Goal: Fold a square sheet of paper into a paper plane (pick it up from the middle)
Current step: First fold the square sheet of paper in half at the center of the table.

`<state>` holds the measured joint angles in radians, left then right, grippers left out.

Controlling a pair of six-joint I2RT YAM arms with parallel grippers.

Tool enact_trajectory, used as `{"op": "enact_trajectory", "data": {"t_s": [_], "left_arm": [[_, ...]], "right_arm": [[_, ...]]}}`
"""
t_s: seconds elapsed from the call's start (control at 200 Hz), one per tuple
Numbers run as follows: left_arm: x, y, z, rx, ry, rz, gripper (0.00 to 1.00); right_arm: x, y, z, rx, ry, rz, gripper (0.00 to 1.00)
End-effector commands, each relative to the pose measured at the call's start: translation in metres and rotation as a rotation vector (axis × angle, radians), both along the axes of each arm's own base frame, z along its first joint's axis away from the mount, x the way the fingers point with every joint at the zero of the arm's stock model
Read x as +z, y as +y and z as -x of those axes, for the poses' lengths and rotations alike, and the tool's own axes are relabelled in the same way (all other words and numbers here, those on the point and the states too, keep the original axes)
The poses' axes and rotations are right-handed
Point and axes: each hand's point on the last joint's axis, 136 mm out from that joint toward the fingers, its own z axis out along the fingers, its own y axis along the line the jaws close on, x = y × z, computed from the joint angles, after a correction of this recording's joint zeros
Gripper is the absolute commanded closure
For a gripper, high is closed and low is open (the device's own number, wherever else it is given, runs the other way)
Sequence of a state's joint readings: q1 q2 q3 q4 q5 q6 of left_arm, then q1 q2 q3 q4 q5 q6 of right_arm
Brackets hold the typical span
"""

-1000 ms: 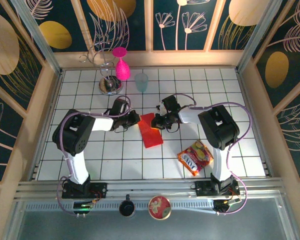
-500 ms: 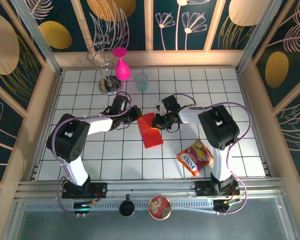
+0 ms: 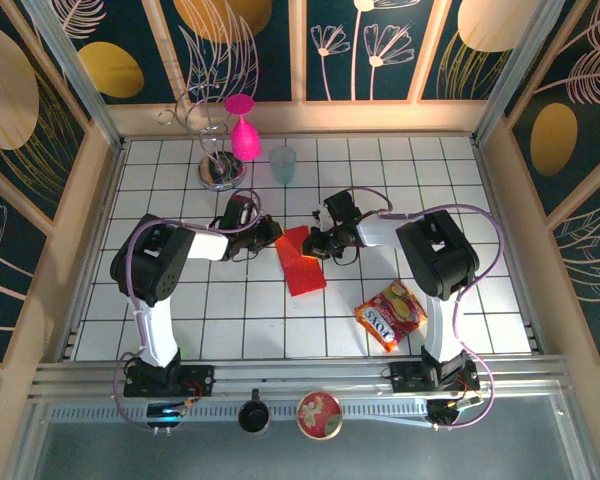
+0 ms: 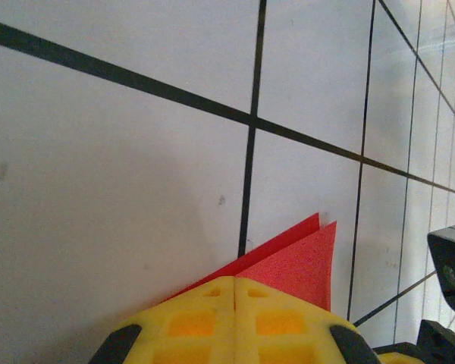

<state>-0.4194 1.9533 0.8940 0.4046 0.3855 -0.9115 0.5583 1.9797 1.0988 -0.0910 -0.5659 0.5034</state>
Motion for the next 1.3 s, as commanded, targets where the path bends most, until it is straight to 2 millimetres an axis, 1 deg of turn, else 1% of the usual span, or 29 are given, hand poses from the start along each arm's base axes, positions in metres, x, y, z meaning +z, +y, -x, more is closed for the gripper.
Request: {"op": "enact_trajectory", "data": {"t_s": [0.0,0.075,0.115,0.24,0.35,0.415,0.486,0.556,0.566,0.591,0.686,0.766,0.801,0.856,0.866,0.876,0.926,0.941,0.966,1.046,1.071,1.126,1.131,1.151,1.297], "left_arm": [[-0.018,0.037,-0.004,0.087,0.029,-0.064,1.0],[-0.016,0.048,-0.008,0.1,0.022,-0.112,1.0],[-0.013,0.051,-0.01,0.096,0.017,-0.139,1.0],[0.008,0.054,-0.017,0.09,-0.019,-0.178,1.0],[0.029,0.05,-0.012,0.089,-0.037,-0.128,1.0],[0.04,0.048,-0.006,0.094,-0.045,-0.1,1.0],[0.048,0.044,0.002,0.092,-0.05,-0.082,1.0],[0.046,0.035,0.012,0.077,-0.03,-0.075,0.99],[0.054,0.033,0.013,0.074,-0.046,-0.066,0.99],[0.057,0.029,0.016,0.067,-0.047,-0.059,0.98],[0.057,0.014,0.027,0.037,-0.03,-0.037,0.96],[0.058,0.003,0.035,0.01,-0.022,-0.008,0.95],[0.058,0.001,0.036,0.006,-0.017,0.0,0.94],[0.059,0.0,0.037,0.005,-0.02,0.016,0.94],[0.059,-0.001,0.038,0.004,-0.019,0.019,0.93],[0.06,-0.002,0.038,0.002,-0.021,0.023,0.93],[0.063,-0.006,0.039,-0.01,-0.026,0.042,0.92],[0.063,-0.008,0.039,-0.014,-0.027,0.048,0.91],[0.064,-0.01,0.039,-0.022,-0.029,0.056,0.9],[0.067,-0.017,0.038,-0.043,-0.035,0.071,0.88],[0.066,-0.019,0.037,-0.05,-0.036,0.071,0.88],[0.072,-0.023,0.034,-0.062,-0.055,0.078,0.87],[0.068,-0.023,0.034,-0.062,-0.047,0.073,0.87],[0.063,-0.023,0.033,-0.064,-0.039,0.068,0.86],[0.057,-0.026,0.026,-0.073,-0.053,0.045,0.85]], "right_arm": [[-0.063,-0.044,0.027,-0.044,0.118,0.235,0.94],[-0.064,-0.045,0.028,-0.045,0.119,0.236,0.94],[-0.064,-0.045,0.027,-0.048,0.119,0.235,0.94],[-0.061,-0.043,0.025,-0.068,0.12,0.225,0.94],[-0.053,-0.038,0.018,-0.137,0.14,0.189,0.94],[-0.048,-0.034,0.012,-0.219,0.17,0.162,0.94],[-0.039,-0.025,0.004,-0.286,0.196,0.104,0.93],[-0.026,-0.014,-0.01,-0.328,0.191,0.034,0.93],[-0.024,-0.012,-0.012,-0.331,0.189,0.027,0.93],[-0.019,-0.009,-0.016,-0.333,0.181,0.01,0.94],[0.016,0.004,-0.034,-0.299,0.101,-0.046,0.92],[0.049,0.008,-0.039,-0.263,0.023,-0.085,0.9],[0.063,0.007,-0.038,-0.252,-0.006,-0.101,0.87],[0.078,0.005,-0.032,-0.236,-0.04,-0.12,0.83],[0.08,-0.004,-0.037,-0.255,-0.047,-0.123,0.82],[0.082,-0.008,-0.037,-0.262,-0.052,-0.126,0.81],[0.091,-0.017,-0.032,-0.271,-0.078,-0.136,0.77],[0.089,-0.02,-0.03,-0.276,-0.077,-0.131,0.76],[0.093,-0.025,-0.027,-0.284,-0.085,-0.133,0.74],[0.091,-0.039,-0.015,-0.304,-0.093,-0.121,0.68],[0.087,-0.043,-0.01,-0.311,-0.086,-0.114,0.66],[0.085,-0.048,0.0,-0.322,-0.076,-0.119,0.62],[0.084,-0.049,0.001,-0.323,-0.075,-0.12,0.62],[0.083,-0.05,0.005,-0.324,-0.068,-0.124,0.61],[0.073,-0.048,0.033,-0.313,-0.012,-0.156,0.6]]}}
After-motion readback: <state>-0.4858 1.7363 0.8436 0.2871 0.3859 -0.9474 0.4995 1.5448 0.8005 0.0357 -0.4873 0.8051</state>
